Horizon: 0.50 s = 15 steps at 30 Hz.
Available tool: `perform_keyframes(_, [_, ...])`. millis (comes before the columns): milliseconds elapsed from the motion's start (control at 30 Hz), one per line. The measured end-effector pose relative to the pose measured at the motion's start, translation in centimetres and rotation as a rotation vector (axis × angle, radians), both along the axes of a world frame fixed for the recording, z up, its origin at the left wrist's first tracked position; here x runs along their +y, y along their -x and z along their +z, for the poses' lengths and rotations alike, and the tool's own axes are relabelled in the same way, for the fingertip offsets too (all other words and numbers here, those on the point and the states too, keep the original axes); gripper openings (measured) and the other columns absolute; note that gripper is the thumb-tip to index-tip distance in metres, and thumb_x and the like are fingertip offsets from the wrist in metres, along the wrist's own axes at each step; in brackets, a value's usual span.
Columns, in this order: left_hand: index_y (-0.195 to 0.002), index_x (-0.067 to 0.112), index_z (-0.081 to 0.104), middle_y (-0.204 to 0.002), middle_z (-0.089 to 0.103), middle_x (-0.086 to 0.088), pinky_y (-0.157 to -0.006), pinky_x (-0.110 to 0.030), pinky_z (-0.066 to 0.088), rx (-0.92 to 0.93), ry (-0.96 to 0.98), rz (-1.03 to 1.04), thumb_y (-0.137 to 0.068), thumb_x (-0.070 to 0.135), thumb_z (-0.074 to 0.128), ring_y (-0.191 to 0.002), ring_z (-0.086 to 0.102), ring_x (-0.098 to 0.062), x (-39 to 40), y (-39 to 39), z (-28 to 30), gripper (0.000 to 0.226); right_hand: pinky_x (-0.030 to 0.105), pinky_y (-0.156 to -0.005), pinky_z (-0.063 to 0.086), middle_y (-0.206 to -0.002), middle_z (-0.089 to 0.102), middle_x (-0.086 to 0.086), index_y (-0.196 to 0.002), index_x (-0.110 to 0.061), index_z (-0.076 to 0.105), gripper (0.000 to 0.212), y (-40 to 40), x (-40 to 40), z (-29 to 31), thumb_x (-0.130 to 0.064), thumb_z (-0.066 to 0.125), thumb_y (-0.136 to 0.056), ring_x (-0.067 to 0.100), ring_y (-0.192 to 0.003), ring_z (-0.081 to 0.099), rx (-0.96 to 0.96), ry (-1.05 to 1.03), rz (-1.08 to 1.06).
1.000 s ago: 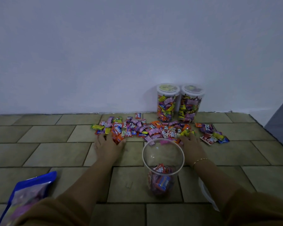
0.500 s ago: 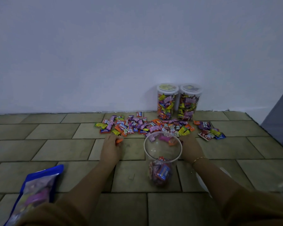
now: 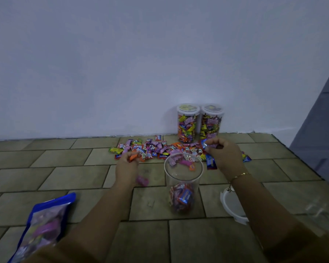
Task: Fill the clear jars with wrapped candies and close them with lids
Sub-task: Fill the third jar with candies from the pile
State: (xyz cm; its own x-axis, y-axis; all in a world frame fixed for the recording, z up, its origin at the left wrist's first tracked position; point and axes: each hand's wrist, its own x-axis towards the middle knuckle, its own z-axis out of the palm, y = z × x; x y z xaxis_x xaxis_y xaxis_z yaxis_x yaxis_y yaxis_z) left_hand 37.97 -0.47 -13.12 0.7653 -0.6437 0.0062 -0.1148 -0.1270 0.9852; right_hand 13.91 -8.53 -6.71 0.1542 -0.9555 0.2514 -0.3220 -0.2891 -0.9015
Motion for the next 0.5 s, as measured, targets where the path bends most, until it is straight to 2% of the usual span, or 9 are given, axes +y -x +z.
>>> perform_keyframes(33, [-0.091, 0.024, 0.062, -0.100, 0.059, 0.003, -0.073, -0.023, 0.044, 0.047, 0.067, -0.013, -0.091, 0.003, 0.055, -0.092, 0.057, -0.018, -0.1, 0.2, 0.9, 0.023, 0.016, -0.060, 0.050, -0.092, 0.063, 0.014, -0.085, -0.010, 0.064, 0.011, -0.1, 0.4, 0.8, 0.000, 0.064, -0.084, 0.019, -0.079, 0.057, -0.084, -0.003, -0.001])
perform_keyframes(100, [-0.085, 0.026, 0.060, -0.093, 0.059, 0.007, -0.080, -0.022, 0.043, 0.167, 0.205, -0.051, -0.089, -0.003, 0.056, -0.097, 0.054, -0.017, -0.3, 1.0, 2.8, 0.029, 0.029, -0.070, 0.055, -0.087, 0.064, 0.017, -0.077, -0.018, 0.061, 0.021, -0.3, 1.2, 2.2, 0.002, 0.063, -0.084, 0.023, -0.082, 0.059, -0.244, -0.023, 0.016])
perform_keyframes(167, [-0.087, 0.022, 0.058, -0.092, 0.060, 0.004, -0.085, -0.023, 0.043, 0.261, 0.314, -0.104, -0.090, -0.005, 0.054, -0.094, 0.054, -0.015, -0.1, 1.9, 4.9, 0.027, 0.037, -0.076, 0.054, -0.080, 0.063, 0.009, -0.076, -0.022, 0.060, 0.026, -0.6, 2.2, 3.5, 0.003, 0.063, -0.084, 0.023, -0.081, 0.060, -0.366, -0.036, 0.045])
perform_keyframes(233, [-0.089, 0.020, 0.057, -0.092, 0.060, 0.001, -0.085, -0.021, 0.043, 0.299, 0.387, -0.169, -0.091, -0.005, 0.052, -0.090, 0.054, -0.012, 0.4, 3.1, 6.9, 0.025, 0.032, -0.075, 0.054, -0.078, 0.061, 0.003, -0.076, -0.023, 0.060, 0.027, -1.0, 3.0, 4.4, 0.003, 0.063, -0.084, 0.020, -0.079, 0.060, -0.437, -0.029, 0.063])
perform_keyframes(367, [-0.087, 0.019, 0.058, -0.091, 0.062, 0.002, -0.083, -0.022, 0.043, 0.311, 0.448, -0.303, -0.090, -0.007, 0.052, -0.086, 0.055, -0.010, 1.3, 6.0, 8.9, 0.027, 0.025, -0.073, 0.053, -0.077, 0.059, 0.003, -0.075, -0.020, 0.060, 0.028, -1.9, 4.5, 4.8, 0.007, 0.062, -0.083, 0.015, -0.074, 0.056, -0.520, -0.018, 0.105])
perform_keyframes(433, [-0.087, 0.018, 0.059, -0.091, 0.064, 0.002, -0.082, -0.022, 0.045, 0.287, 0.437, -0.359, -0.089, -0.007, 0.053, -0.085, 0.057, -0.009, 1.7, 7.4, 9.0, 0.027, 0.014, -0.066, 0.051, -0.075, 0.058, 0.000, -0.076, -0.020, 0.061, 0.028, -2.2, 5.1, 4.3, 0.007, 0.061, -0.083, 0.008, -0.070, 0.055, -0.506, -0.013, 0.114])
perform_keyframes(500, [-0.086, 0.017, 0.059, -0.089, 0.065, 0.003, -0.070, -0.019, 0.050, 0.262, 0.428, -0.409, -0.089, -0.008, 0.053, -0.079, 0.061, -0.005, 2.0, 8.4, 9.1, 0.026, 0.009, -0.061, 0.048, -0.074, 0.057, -0.002, -0.077, -0.020, 0.060, 0.027, -2.2, 5.5, 3.8, 0.007, 0.061, -0.083, 0.003, -0.065, 0.054, -0.503, -0.019, 0.131])
